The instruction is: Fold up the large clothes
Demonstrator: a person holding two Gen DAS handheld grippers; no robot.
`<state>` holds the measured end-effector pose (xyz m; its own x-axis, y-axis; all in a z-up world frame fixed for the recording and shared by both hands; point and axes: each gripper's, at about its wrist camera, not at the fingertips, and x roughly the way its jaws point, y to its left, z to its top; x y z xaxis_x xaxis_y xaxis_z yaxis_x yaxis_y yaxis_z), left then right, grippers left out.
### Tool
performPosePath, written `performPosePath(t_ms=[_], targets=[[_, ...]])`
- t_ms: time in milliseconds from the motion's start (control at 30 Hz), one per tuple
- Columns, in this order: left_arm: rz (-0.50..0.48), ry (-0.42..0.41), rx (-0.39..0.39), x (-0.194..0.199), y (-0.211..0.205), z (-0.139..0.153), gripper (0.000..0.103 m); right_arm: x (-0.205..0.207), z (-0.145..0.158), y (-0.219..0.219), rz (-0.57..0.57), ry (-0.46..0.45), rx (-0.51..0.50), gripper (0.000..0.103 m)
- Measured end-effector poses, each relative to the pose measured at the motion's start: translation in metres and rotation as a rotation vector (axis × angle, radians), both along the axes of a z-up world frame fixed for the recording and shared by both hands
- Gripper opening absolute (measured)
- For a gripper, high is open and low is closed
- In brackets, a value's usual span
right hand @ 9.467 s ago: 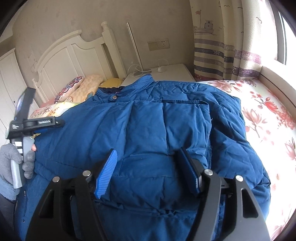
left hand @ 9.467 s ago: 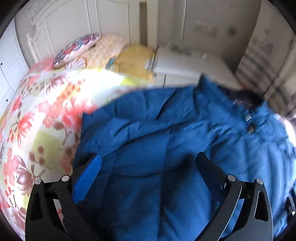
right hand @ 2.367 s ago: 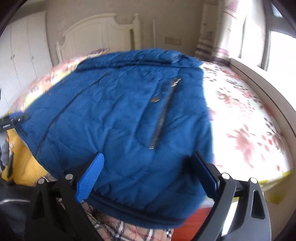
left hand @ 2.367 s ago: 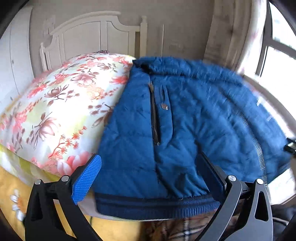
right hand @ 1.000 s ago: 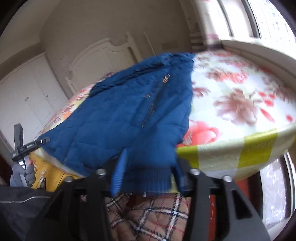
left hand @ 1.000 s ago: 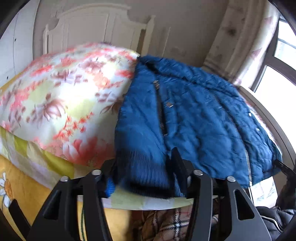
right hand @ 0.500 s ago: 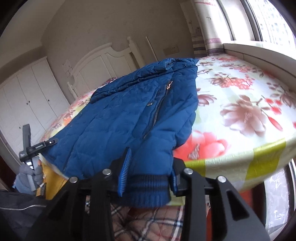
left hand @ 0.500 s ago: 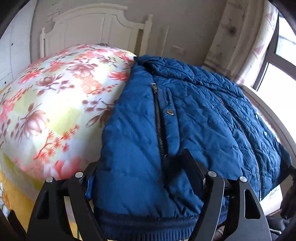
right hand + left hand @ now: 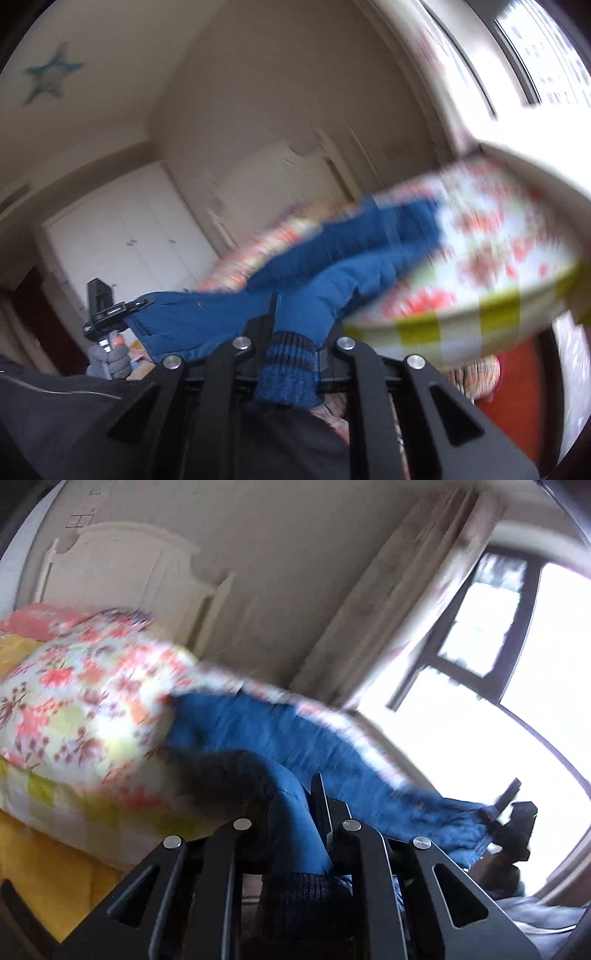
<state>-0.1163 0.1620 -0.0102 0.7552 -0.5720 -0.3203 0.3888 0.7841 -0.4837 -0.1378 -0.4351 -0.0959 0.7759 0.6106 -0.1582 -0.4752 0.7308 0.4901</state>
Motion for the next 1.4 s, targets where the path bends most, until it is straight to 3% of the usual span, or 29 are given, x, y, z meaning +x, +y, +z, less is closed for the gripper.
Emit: performPosePath(t_ms=[100,167,300,433,467,533,567,633,667,767,867,933,1033,1100,1200,1267,1333,1400], targets=[[-0.048,0.02,-0.143,0.014,0.014,0.018,0.016,-0.012,0.042,0.007,-0.012,-0.104,-0.019,0.013],[-0.041,0.075,-0.21,0.053,0.018,0.024,0.016,0.013,0.06,0.013,-0.019,-0.09,-0.02,0.014],[0.02,0.207,-0.205,0.165,0.006,0.017,0.018,0.128,0.072,0.022,-0.087,0.05,-0.048,0.015],[0.103,0.474,-0.156,0.29,-0.007,-0.033,0.021,0.279,0.022,0.013,-0.164,0.344,-0.022,0.028],[0.112,0.574,-0.147,0.319,-0.008,-0.053,0.021,0.3,0.007,0.009,-0.19,0.407,-0.005,0.03],[0.124,0.664,-0.17,0.343,-0.003,-0.08,0.022,0.327,-0.03,0.003,-0.227,0.501,0.061,0.047],[0.124,0.674,-0.199,0.35,0.002,-0.09,0.022,0.33,-0.039,0.0,-0.232,0.501,0.076,0.052],[0.106,0.683,-0.215,0.356,0.008,-0.098,0.022,0.331,-0.054,-0.004,-0.217,0.467,0.12,0.073],[0.088,0.698,-0.232,0.36,0.011,-0.102,0.022,0.334,-0.057,-0.006,-0.207,0.457,0.136,0.074],[0.034,0.732,-0.289,0.37,0.022,-0.106,0.022,0.332,-0.056,-0.026,-0.235,0.413,0.174,0.075],[0.013,0.667,-0.324,0.365,0.03,-0.095,0.022,0.334,-0.042,-0.041,-0.294,0.336,0.138,0.075],[0.002,0.633,-0.27,0.363,0.023,-0.088,0.022,0.339,-0.039,-0.038,-0.316,0.351,0.022,0.075],[0.008,0.619,-0.207,0.36,0.017,-0.085,0.022,0.342,-0.051,-0.034,-0.309,0.384,-0.032,0.075],[0.018,0.65,-0.243,0.359,0.023,-0.092,0.022,0.342,-0.065,-0.032,-0.306,0.405,-0.038,0.075],[0.062,0.721,-0.356,0.352,0.041,-0.101,0.022,0.343,-0.078,-0.037,-0.317,0.424,-0.009,0.075],[0.099,0.744,-0.375,0.345,0.05,-0.1,0.022,0.343,-0.082,-0.039,-0.315,0.426,0.004,0.075],[0.081,0.702,-0.302,0.337,0.047,-0.086,0.022,0.343,-0.085,-0.038,-0.317,0.438,-0.006,0.075],[0.074,0.582,-0.29,0.324,0.048,-0.067,0.022,0.346,-0.089,-0.034,-0.312,0.451,-0.023,0.075]])
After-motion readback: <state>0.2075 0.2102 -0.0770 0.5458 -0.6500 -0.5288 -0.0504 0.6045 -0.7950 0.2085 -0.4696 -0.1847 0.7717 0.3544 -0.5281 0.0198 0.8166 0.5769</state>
